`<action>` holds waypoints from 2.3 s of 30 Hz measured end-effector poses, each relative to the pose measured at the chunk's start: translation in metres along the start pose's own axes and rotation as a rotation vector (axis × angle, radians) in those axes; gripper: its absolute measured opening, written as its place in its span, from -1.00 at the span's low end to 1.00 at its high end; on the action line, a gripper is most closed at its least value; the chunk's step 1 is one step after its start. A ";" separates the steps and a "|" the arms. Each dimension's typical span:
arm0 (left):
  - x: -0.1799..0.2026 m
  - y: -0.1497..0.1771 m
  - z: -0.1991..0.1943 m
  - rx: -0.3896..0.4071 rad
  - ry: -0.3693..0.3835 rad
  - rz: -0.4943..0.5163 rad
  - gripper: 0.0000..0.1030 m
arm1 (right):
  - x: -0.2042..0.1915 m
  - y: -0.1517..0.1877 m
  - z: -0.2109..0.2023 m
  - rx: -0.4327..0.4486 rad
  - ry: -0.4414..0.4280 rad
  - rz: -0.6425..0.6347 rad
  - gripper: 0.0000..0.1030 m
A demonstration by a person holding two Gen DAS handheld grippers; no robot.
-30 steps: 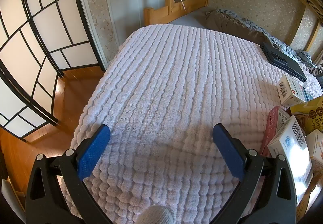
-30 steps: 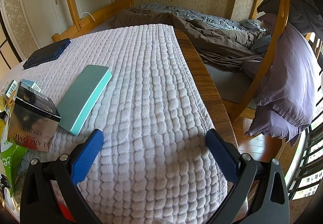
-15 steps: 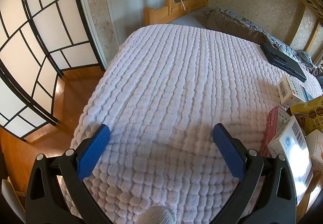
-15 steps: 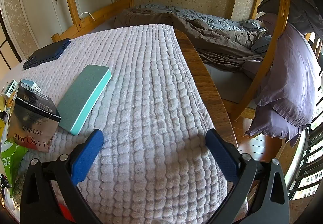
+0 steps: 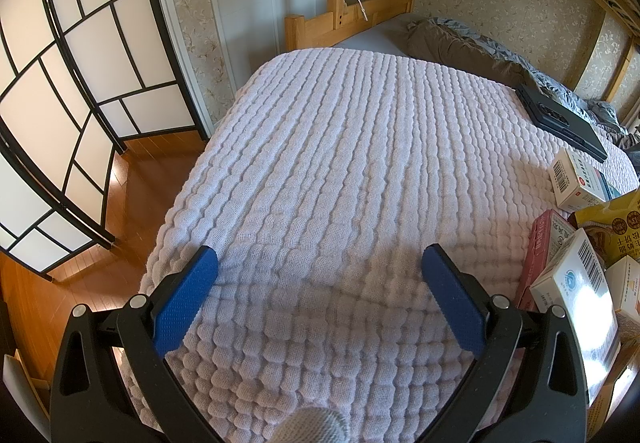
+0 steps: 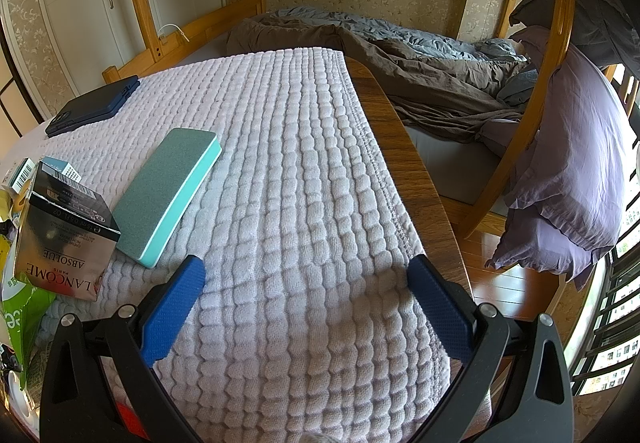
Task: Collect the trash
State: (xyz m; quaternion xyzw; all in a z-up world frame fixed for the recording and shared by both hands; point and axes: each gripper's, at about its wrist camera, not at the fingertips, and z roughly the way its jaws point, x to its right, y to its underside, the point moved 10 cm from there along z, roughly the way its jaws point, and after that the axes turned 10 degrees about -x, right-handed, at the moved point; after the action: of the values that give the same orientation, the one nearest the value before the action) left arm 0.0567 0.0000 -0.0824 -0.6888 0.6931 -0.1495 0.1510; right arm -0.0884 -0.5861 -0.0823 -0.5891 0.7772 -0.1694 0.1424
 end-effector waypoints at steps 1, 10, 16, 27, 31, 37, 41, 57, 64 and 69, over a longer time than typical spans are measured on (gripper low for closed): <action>0.000 0.000 0.000 0.000 0.000 0.000 0.98 | 0.000 0.000 0.000 0.000 0.000 0.000 0.93; 0.000 0.000 0.000 0.000 0.000 0.000 0.98 | 0.000 0.000 0.000 0.000 0.000 0.000 0.93; 0.000 0.000 0.000 0.000 0.000 0.000 0.98 | 0.000 0.000 0.000 0.000 0.000 0.000 0.93; 0.000 0.000 0.000 0.000 0.000 0.000 0.98 | 0.000 0.000 0.000 0.000 0.000 0.000 0.93; 0.000 0.000 0.000 0.000 0.000 0.000 0.98 | 0.000 0.000 0.000 0.000 0.000 0.000 0.93; 0.000 0.000 0.000 0.000 0.000 0.000 0.98 | 0.000 0.000 0.000 0.000 0.000 0.000 0.93; 0.000 0.000 0.000 0.000 0.000 0.000 0.98 | 0.000 0.000 0.000 0.000 0.000 0.000 0.93; 0.000 0.000 0.000 0.000 0.000 0.000 0.98 | 0.000 0.001 0.000 0.001 0.000 0.000 0.93; 0.000 0.000 0.000 -0.001 0.001 0.001 0.98 | -0.001 0.001 0.000 0.001 -0.006 -0.003 0.93; 0.002 0.003 -0.010 0.004 0.018 0.009 0.98 | 0.001 0.004 -0.013 0.025 -0.067 0.033 0.92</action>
State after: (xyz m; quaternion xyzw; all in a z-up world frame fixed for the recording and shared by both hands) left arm 0.0494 -0.0017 -0.0745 -0.6840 0.6972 -0.1563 0.1469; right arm -0.0976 -0.5847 -0.0721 -0.5799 0.7793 -0.1569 0.1783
